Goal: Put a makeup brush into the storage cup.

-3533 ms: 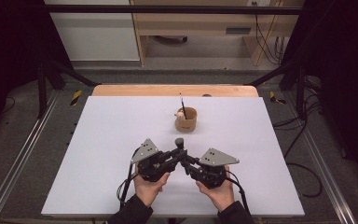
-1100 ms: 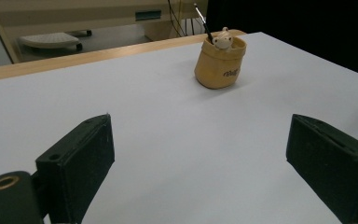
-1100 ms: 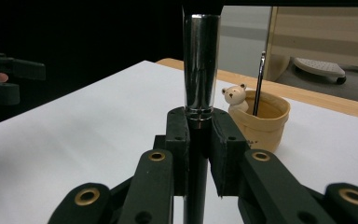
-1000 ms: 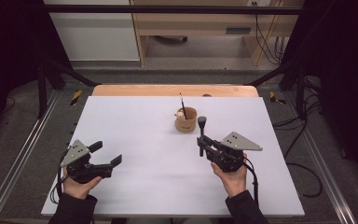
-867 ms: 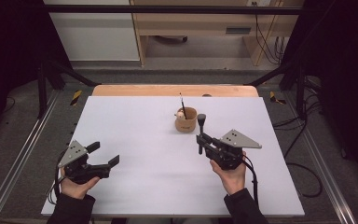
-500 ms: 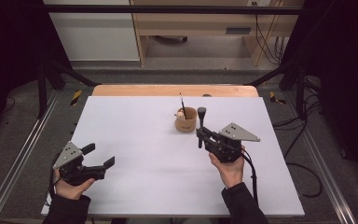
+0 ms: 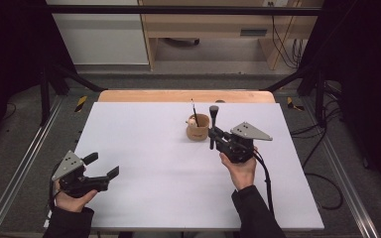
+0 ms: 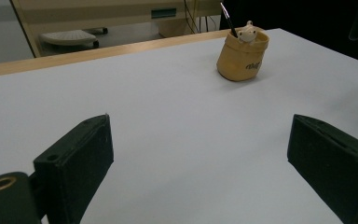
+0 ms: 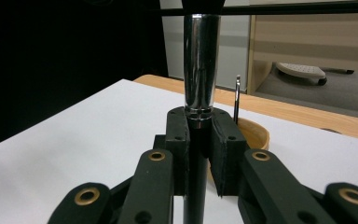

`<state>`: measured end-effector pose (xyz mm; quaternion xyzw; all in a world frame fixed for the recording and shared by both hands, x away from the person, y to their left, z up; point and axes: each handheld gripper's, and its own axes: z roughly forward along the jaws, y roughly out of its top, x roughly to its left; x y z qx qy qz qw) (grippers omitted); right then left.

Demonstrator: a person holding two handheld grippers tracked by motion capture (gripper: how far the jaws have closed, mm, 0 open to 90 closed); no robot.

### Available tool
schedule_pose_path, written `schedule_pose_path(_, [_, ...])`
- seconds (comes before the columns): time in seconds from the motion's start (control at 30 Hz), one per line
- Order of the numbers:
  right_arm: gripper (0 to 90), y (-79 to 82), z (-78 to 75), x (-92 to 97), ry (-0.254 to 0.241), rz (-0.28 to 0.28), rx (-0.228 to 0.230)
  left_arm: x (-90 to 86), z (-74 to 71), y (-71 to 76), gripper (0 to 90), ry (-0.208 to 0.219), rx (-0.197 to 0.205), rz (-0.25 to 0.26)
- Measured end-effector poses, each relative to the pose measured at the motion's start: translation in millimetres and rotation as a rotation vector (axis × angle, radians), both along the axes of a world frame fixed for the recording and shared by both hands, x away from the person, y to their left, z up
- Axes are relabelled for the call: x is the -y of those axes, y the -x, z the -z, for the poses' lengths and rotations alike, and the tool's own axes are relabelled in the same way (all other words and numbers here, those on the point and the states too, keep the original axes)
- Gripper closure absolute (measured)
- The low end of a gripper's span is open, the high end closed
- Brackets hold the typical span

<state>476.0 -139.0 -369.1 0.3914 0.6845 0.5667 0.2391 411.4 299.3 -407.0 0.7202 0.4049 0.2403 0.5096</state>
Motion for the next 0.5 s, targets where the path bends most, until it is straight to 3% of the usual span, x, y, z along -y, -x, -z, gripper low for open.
schedule_pose_path(0.5, [79.2, -28.4, -10.5, -7.5, -0.021, 0.049, 0.006, -0.4, 2.1, -2.1, 5.9, -0.008, -0.01, -0.009])
